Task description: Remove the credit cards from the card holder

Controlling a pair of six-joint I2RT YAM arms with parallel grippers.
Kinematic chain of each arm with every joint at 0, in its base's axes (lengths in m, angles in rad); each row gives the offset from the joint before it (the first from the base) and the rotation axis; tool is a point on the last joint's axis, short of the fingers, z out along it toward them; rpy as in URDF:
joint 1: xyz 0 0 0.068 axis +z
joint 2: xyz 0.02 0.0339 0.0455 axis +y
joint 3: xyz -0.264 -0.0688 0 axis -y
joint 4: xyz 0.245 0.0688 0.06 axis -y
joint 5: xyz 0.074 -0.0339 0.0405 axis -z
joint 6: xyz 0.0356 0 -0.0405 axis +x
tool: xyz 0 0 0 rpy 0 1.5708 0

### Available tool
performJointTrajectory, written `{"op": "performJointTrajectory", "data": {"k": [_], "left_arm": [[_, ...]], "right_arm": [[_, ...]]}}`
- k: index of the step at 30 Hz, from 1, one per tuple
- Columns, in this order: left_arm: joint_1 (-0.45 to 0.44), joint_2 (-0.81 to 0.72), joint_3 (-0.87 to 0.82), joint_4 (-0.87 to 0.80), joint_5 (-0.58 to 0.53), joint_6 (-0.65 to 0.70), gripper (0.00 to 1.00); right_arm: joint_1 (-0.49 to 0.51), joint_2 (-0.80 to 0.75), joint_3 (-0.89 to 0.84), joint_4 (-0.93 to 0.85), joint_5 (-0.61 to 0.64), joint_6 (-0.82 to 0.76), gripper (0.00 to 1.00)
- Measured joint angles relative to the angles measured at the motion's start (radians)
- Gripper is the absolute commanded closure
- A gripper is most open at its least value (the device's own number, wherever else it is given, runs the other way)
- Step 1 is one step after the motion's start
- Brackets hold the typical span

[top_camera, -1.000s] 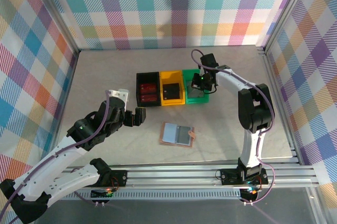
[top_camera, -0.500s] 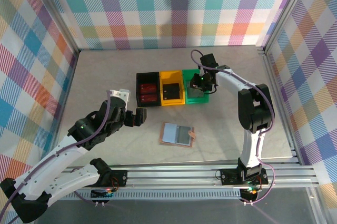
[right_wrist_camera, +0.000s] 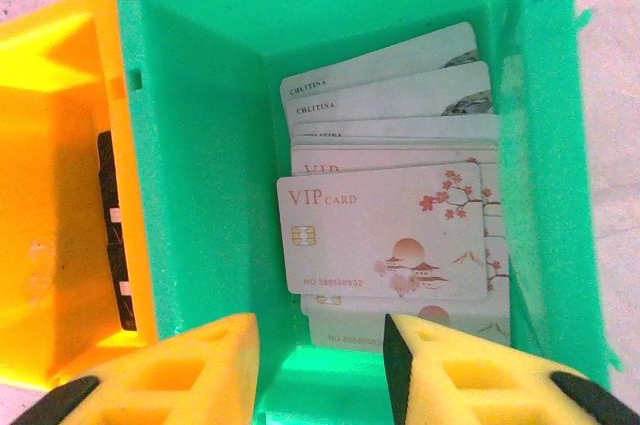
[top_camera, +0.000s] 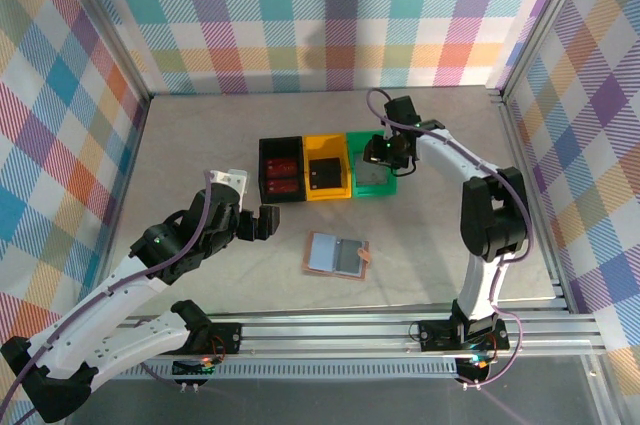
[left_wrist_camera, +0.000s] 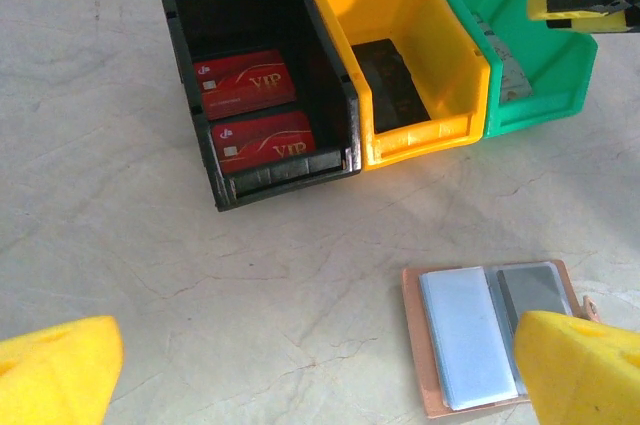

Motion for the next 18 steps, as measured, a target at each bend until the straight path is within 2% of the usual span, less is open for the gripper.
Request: {"op": "performJointTrajectory", "data": {"k": [5, 10, 14, 18], "left_arm": [[0.0, 0.0, 0.0, 0.0, 0.0, 0.0, 0.0], [0.0, 0.006, 0.0, 0.0, 0.004, 0.0, 0.0], [0.0, 0.026, 0.001, -0.004, 0.029, -0.004, 0.0], [0.0, 0.085, 0.02, -0.032, 0.07, -0.031, 0.0]], "right_arm": [[0.001, -0.063, -0.012, -0.009, -0.008, 0.0, 0.62], [0.027, -0.216, -0.142, 0.021, -0.046, 0.001, 0.62], [0.1, -0.366, -0.336, 0.058, -0.095, 0.021, 0.64], [0.195, -0.464, -0.492, 0.084, -0.117, 0.06, 0.71]]}}
